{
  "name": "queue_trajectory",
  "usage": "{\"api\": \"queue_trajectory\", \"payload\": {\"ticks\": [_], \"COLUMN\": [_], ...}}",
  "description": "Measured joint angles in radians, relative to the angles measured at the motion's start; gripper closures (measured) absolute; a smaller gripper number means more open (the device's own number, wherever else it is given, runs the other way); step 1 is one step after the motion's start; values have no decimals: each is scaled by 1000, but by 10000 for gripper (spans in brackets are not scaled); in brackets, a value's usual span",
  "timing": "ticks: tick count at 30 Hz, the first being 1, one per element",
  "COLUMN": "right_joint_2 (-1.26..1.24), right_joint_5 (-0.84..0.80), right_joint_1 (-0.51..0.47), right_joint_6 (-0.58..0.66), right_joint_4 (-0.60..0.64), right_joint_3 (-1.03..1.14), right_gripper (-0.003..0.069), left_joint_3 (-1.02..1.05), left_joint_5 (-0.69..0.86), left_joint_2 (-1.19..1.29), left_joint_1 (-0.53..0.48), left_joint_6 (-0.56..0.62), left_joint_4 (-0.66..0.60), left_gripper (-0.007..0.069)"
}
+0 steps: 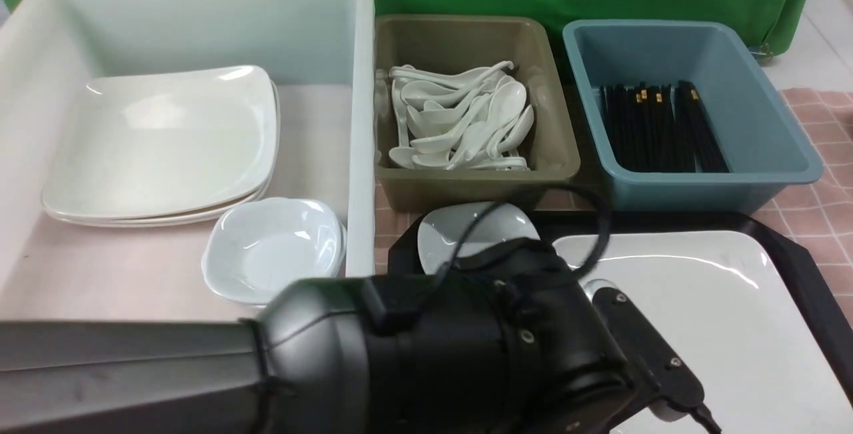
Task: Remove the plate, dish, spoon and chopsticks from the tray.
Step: Use the left arm to grab a small plate from the dinner plate
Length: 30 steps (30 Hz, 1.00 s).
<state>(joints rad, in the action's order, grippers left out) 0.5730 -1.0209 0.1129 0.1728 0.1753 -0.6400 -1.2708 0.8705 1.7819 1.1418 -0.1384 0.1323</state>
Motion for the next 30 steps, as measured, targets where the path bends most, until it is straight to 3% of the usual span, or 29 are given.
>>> {"api": "queue_trajectory", "payload": {"ticks": [4,8,20,27,30], "right_joint_2": [0,0,0,0,0], "right_joint_5": [1,5,7,8,8], "right_joint_1": [0,0,0,0,0], "right_joint_6": [0,0,-1,-1,-2], "right_joint_4": [0,0,0,0,0], "right_joint_3": [0,0,0,0,0], "right_gripper": [629,629,629,625,622], "left_joint_3": [-1,-2,-2,-2,-3], "left_joint_5": [-66,-102,-108,-104,-103], "left_joint_2": [22,50,156,183,184], "left_joint_1": [0,0,-1,-1,-1], "left_joint_6": [0,0,0,0,0], "left_joint_4": [46,84,206,208,219], "left_gripper": [291,232,218,310,469]}}
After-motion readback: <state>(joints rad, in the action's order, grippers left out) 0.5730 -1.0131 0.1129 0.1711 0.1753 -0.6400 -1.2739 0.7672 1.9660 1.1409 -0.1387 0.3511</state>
